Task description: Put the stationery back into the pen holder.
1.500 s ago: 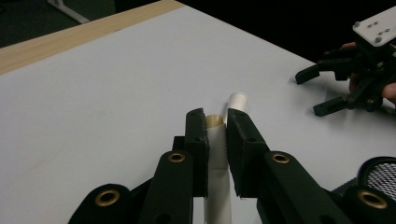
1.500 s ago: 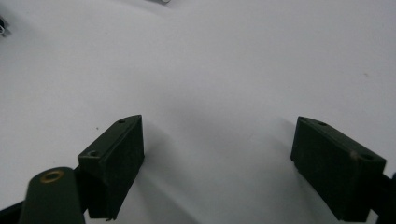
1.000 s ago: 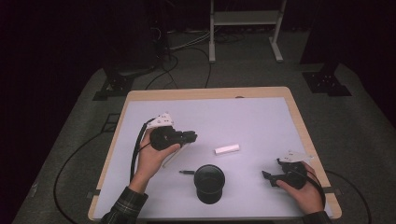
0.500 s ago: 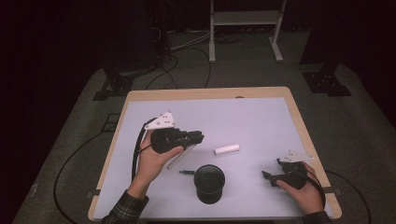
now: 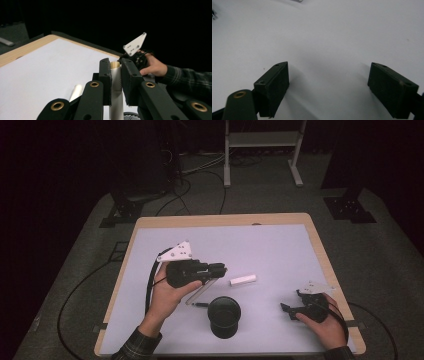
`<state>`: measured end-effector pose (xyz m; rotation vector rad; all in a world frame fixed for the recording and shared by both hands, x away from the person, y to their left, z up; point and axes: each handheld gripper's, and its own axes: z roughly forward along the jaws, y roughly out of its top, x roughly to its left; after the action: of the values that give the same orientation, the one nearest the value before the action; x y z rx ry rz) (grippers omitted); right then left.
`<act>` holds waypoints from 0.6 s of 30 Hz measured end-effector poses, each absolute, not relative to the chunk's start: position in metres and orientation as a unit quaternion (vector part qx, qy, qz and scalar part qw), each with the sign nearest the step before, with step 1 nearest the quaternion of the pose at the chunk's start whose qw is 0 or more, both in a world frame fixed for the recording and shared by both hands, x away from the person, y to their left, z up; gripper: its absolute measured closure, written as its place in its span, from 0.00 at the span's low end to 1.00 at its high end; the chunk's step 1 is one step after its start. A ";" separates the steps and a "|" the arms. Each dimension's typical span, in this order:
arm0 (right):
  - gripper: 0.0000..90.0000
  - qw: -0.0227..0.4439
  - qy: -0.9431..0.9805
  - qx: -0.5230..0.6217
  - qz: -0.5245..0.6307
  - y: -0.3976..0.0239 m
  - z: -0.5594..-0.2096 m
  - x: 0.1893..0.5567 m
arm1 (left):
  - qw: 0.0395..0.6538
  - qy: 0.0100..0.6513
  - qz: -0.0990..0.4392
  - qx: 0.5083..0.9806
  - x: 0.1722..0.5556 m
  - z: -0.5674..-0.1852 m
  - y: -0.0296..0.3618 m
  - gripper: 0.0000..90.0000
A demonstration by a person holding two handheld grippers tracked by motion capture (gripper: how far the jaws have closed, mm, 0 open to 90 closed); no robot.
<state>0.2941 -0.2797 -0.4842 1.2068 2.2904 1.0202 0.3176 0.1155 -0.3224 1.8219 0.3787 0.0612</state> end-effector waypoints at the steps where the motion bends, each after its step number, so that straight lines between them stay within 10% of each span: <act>1: 0.18 0.179 0.810 0.427 0.361 -0.280 -0.484 0.294 | 0.598 0.160 0.025 0.785 0.316 -0.322 0.114 0.88; 18: 0.18 0.179 0.810 0.427 0.361 -0.280 -0.484 0.294 | 0.596 0.137 0.002 0.791 0.309 -0.327 0.086 0.87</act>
<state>0.2941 -0.2797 -0.4843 1.2063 2.2897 1.0210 0.3092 0.0862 -0.3268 1.8382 0.3180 0.0053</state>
